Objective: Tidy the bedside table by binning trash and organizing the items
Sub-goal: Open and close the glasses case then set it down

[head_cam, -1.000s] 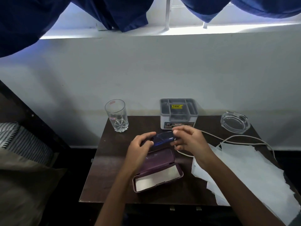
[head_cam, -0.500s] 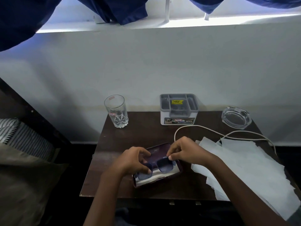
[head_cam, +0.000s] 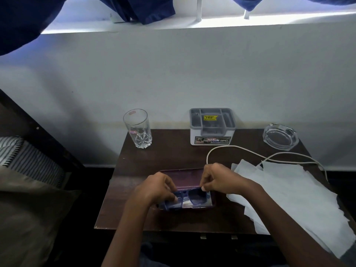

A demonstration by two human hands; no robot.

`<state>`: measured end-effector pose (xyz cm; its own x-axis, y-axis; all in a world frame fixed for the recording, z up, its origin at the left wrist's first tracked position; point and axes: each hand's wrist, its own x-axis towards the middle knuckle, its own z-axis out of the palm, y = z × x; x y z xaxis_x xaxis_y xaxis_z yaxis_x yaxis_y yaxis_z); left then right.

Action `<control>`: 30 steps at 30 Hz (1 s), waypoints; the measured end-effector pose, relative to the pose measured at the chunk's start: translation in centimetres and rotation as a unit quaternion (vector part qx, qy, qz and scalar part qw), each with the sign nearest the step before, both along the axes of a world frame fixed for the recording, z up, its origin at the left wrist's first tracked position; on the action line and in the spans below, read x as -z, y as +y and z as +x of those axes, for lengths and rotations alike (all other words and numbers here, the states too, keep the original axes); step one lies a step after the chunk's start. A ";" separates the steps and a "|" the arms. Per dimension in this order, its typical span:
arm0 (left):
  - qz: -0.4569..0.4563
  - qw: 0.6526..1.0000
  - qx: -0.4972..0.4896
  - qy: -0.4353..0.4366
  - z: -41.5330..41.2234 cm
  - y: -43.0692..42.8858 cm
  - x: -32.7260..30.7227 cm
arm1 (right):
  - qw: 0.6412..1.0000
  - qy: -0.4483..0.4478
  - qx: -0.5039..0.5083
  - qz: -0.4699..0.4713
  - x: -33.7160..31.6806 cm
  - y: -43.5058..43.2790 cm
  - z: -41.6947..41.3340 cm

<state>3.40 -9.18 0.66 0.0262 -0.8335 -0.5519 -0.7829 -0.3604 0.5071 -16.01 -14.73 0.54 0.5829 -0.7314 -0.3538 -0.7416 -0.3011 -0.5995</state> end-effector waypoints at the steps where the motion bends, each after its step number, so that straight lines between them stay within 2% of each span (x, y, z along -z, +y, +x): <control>1: -0.004 1.000 -0.011 0.002 0.0 0.0 0.1 | 1.000 0.003 0.002 0.000 0.1 -0.1 -0.1; 11: -0.023 0.996 -0.088 0.004 0.5 -0.1 0.4 | 1.000 0.027 0.012 -0.004 0.0 -0.3 -0.5; 15: -0.056 0.985 -0.161 -0.022 1.8 -0.1 0.7 | 0.993 0.026 0.107 -0.040 -0.1 -0.9 -1.1; 17: -0.064 0.976 -0.205 -0.022 2.2 0.0 1.1 | 0.984 0.022 0.176 -0.030 0.2 -1.1 -1.1; 19: -0.051 0.968 -0.245 0.005 2.1 0.0 1.2 | 0.979 0.023 0.204 0.006 0.4 -1.0 -0.8; 26: 0.006 0.986 -0.165 -0.035 2.2 -0.3 1.3 | 0.972 0.023 0.214 0.098 0.8 -0.5 0.2; 30: -0.027 0.982 -0.182 0.052 2.1 -0.4 1.4 | 0.957 -0.050 0.245 0.146 0.7 -0.6 -0.1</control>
<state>5.46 -9.56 -0.73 0.2737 -0.8072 -0.5229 -0.5504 -0.5773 0.6031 -16.12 -15.34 -0.16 0.2368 -0.8038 -0.5458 -0.6856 0.2598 -0.6801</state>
